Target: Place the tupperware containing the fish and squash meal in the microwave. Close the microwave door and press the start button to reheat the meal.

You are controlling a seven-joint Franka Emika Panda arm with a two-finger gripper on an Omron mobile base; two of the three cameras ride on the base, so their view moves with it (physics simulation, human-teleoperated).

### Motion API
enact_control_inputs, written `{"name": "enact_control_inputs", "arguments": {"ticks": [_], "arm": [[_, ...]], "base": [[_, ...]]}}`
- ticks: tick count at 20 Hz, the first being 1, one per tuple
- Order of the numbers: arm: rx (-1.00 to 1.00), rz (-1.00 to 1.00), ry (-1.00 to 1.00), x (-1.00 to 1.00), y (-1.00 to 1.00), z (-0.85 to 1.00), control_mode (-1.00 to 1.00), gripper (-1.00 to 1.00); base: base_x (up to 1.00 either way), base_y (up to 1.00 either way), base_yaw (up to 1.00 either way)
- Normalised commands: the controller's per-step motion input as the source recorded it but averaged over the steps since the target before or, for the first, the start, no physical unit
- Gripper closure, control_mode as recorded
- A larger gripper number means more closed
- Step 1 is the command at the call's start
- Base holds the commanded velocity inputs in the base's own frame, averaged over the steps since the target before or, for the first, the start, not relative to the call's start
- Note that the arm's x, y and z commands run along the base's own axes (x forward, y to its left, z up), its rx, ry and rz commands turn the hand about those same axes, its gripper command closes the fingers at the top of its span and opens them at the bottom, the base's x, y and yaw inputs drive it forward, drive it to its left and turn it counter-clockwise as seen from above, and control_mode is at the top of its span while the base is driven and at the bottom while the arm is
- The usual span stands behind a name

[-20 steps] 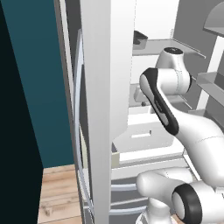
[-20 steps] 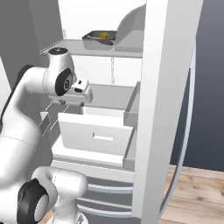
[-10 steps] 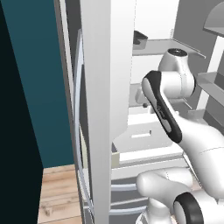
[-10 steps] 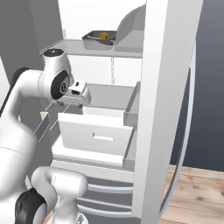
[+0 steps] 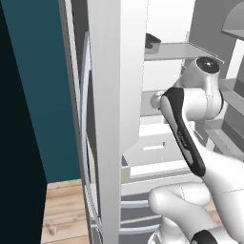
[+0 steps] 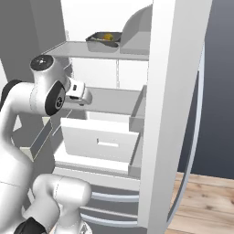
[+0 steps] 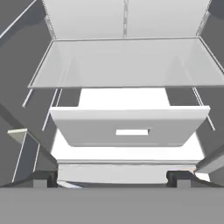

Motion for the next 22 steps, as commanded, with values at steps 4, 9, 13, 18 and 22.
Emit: {"name": "enact_control_inputs", "arguments": {"ticks": [4,9,13,18,22], "arm": [[0.0,0.0,-0.21,0.0,0.0,0.48,-1.0,-1.0],[0.07,-0.01,-0.12,0.0,-0.14,0.63,-1.0,-1.0],[0.14,-0.03,-0.09,0.0,-0.14,0.79,-1.0,-1.0],[0.15,-0.04,-0.09,0.0,-0.05,0.82,-1.0,-1.0],[0.05,-0.04,-0.04,0.0,0.0,0.46,-1.0,-1.0]], "base": [[0.0,0.0,0.0],[0.0,0.0,0.0],[0.0,0.0,0.0],[0.0,0.0,0.0],[0.0,0.0,0.0]]}}
